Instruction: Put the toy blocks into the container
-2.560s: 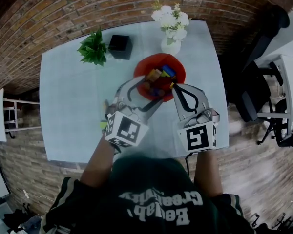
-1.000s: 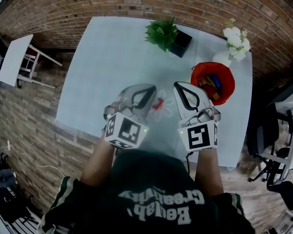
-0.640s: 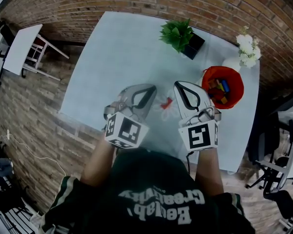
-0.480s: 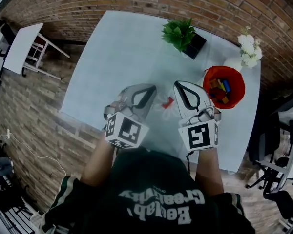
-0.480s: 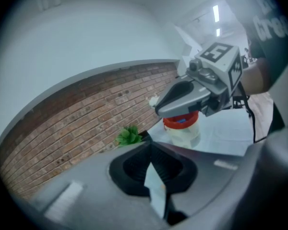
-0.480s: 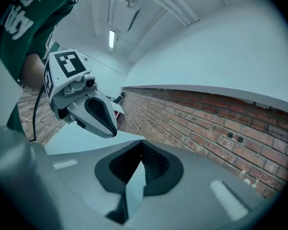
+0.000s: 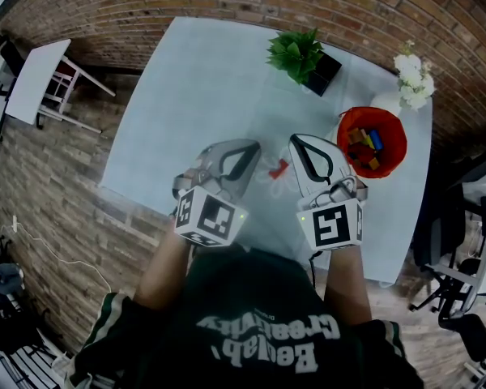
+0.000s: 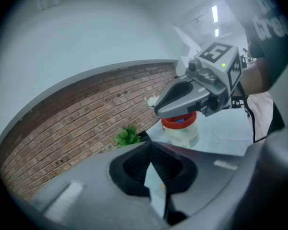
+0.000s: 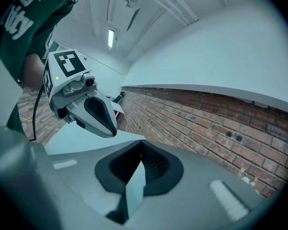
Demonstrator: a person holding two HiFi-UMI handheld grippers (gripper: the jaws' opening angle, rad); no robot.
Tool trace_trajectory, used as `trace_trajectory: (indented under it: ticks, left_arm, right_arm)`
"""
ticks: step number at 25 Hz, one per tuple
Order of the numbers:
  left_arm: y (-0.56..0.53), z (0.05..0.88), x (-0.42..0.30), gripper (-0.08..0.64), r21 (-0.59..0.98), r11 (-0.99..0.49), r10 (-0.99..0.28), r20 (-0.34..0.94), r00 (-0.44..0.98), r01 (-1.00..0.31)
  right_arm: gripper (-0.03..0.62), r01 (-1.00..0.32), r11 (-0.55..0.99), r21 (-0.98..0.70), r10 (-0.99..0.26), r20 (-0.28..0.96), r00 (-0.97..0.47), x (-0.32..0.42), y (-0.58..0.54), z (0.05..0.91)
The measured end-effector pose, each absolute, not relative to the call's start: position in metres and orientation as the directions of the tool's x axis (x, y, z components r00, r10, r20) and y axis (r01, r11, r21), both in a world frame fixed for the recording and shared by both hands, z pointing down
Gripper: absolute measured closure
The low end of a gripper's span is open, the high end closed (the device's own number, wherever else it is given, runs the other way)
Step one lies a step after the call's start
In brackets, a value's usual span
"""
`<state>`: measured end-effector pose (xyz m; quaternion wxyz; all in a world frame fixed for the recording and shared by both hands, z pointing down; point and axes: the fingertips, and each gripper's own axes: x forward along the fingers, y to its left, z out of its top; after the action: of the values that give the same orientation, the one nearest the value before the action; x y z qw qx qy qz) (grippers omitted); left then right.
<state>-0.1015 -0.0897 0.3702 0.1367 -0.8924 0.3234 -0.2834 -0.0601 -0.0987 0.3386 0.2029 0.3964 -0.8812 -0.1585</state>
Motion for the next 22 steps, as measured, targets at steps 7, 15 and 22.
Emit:
trace_trajectory:
  ticks: [7,15,22]
  left_arm:
    - [-0.089,0.376,-0.097,0.557,-0.420,-0.768,-0.638,0.434,0.636,-0.483]
    - [-0.072,0.459,-0.074,0.505,-0.237,-0.910,-0.406,0.675,0.616,-0.339]
    - [-0.064,0.549,-0.060,0.393,-0.075,-0.951,-0.232,0.815,0.531,-0.300]
  right_arm:
    - [0.586,-0.630,0.636,0.446,-0.763,0.244,-0.598,-0.057,-0.098,0.341]
    - [0.586,-0.644,0.625,0.442,-0.776,0.258,-0.575,-0.045,-0.099,0.347]
    - [0.586,-0.669,0.606,0.430,-0.794,0.285,-0.536,-0.023,-0.099,0.360]
